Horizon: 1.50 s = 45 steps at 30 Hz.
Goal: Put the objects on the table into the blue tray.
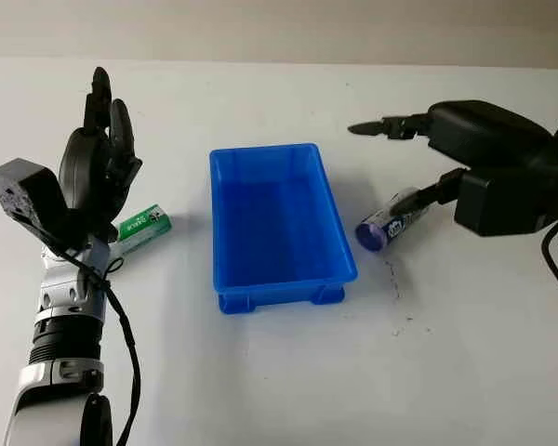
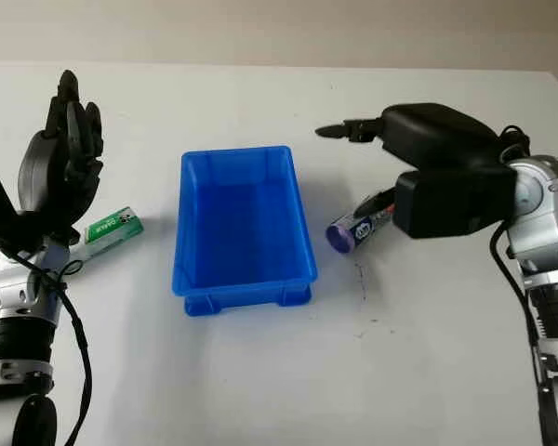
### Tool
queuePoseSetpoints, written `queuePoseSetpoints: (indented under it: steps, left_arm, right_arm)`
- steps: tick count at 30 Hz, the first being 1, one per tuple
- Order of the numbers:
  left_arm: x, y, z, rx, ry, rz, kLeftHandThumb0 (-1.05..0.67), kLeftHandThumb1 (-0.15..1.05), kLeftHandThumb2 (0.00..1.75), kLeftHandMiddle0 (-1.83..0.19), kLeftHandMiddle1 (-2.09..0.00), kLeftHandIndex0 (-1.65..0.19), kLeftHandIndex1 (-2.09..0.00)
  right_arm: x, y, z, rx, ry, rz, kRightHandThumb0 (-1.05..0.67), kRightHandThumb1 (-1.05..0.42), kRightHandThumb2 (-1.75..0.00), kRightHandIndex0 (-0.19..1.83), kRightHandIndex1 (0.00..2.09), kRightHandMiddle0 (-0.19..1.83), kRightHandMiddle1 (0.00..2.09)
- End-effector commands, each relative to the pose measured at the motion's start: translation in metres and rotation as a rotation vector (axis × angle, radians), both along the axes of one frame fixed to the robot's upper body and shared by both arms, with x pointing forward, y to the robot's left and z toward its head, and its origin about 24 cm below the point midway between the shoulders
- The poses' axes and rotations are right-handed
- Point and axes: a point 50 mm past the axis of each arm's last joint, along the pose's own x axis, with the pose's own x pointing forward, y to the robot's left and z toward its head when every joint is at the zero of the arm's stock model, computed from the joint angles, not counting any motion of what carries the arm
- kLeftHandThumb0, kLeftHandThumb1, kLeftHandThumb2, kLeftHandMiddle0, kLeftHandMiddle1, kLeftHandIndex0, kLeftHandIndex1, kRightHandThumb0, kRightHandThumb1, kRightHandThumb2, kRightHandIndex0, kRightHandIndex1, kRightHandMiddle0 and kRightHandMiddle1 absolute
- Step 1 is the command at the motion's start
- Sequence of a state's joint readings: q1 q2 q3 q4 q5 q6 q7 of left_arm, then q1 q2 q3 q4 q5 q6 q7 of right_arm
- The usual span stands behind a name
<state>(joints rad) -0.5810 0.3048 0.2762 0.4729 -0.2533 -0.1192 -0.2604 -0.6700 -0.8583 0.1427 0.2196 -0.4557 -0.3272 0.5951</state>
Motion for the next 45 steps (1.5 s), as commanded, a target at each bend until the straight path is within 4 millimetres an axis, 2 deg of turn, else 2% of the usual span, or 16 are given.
queuePoseSetpoints:
  steps: [1, 10, 18, 27, 34, 35, 36, 37, 38, 41, 44, 45]
  left_arm:
    - [0.001, 0.0, 0.008, 0.014, -0.023, -0.004, -0.78, 1.05, 0.68, 0.19, 0.0, 0.19, 0.0]
    - [0.001, 0.001, 0.008, 0.032, -0.02, 0.002, -0.78, 1.05, 0.68, 0.19, 0.0, 0.19, 0.0]
    - [0.001, 0.001, 0.008, 0.016, -0.022, -0.002, -0.78, 1.05, 0.67, 0.19, 0.0, 0.19, 0.0]
    - [0.001, 0.003, 0.009, 0.031, -0.021, -0.011, -0.78, 1.05, 0.68, 0.19, 0.0, 0.19, 0.0]
    - [0.001, 0.004, 0.009, 0.03, -0.018, -0.015, -0.77, 1.05, 0.68, 0.19, 0.0, 0.19, 0.0]
    - [0.001, 0.004, 0.009, 0.029, -0.017, -0.015, -0.78, 1.05, 0.67, 0.19, 0.0, 0.19, 0.0]
    - [0.001, 0.004, 0.009, 0.027, -0.018, -0.014, -0.78, 1.05, 0.67, 0.19, 0.0, 0.19, 0.0]
    - [0.001, 0.004, 0.009, 0.029, -0.018, -0.013, -0.78, 1.05, 0.66, 0.19, 0.0, 0.19, 0.0]
    - [0.001, 0.004, 0.009, 0.026, -0.019, -0.016, -0.78, 1.05, 0.66, 0.19, 0.0, 0.19, 0.0]
    - [0.001, 0.004, 0.009, 0.023, -0.022, -0.017, -0.77, 1.05, 0.66, 0.19, 0.0, 0.19, 0.0]
    - [0.001, 0.004, 0.009, 0.031, -0.021, -0.01, -0.77, 1.05, 0.67, 0.19, 0.0, 0.19, 0.0]
    - [0.001, 0.004, 0.009, 0.032, -0.02, -0.012, -0.77, 1.05, 0.67, 0.19, 0.0, 0.19, 0.0]
  right_arm:
    - [-0.004, 0.002, 0.002, -0.065, -0.012, 0.019, -0.33, -0.73, -0.05, 0.31, 0.11, 0.36, 0.06]
    - [-0.004, -0.002, -0.014, -0.182, -0.011, 0.033, -0.23, -0.73, -0.06, 0.32, 0.09, 0.36, 0.05]
    - [-0.003, -0.008, -0.028, -0.21, 0.021, 0.041, -0.28, -0.79, -0.06, 0.32, 0.08, 0.35, 0.06]
    - [0.0, -0.026, -0.061, -0.148, 0.031, 0.027, -0.32, -0.85, -0.07, 0.38, 0.1, 0.4, 0.08]
    - [-0.003, -0.032, -0.082, -0.097, -0.005, 0.022, -0.26, -0.92, -0.07, 0.49, 0.16, 0.52, 0.15]
    - [-0.003, -0.033, -0.086, -0.095, -0.018, 0.024, -0.25, -0.94, -0.06, 0.53, 0.22, 0.49, 0.33]
    - [-0.003, -0.033, -0.089, -0.093, -0.029, 0.026, -0.24, -0.97, -0.06, 0.53, 0.33, 0.35, 0.71]
    - [-0.003, -0.034, -0.091, -0.098, -0.038, 0.026, -0.24, -0.98, -0.06, 0.49, 0.48, 0.25, 0.96]
    - [-0.002, -0.034, -0.093, -0.101, -0.046, 0.026, -0.25, -0.99, -0.06, 0.41, 0.69, 0.18, 1.14]
    - [-0.001, -0.036, -0.097, -0.088, -0.078, 0.032, -0.3, -1.02, -0.06, 0.13, 1.6, 0.05, 1.7]
    - [0.001, -0.036, -0.098, -0.108, -0.133, 0.039, -0.39, -1.04, -0.11, 0.13, 2.01, 0.07, 2.02]
    - [0.001, -0.036, -0.098, -0.114, -0.151, 0.042, -0.42, -1.04, -0.14, 0.18, 2.05, 0.11, 2.06]
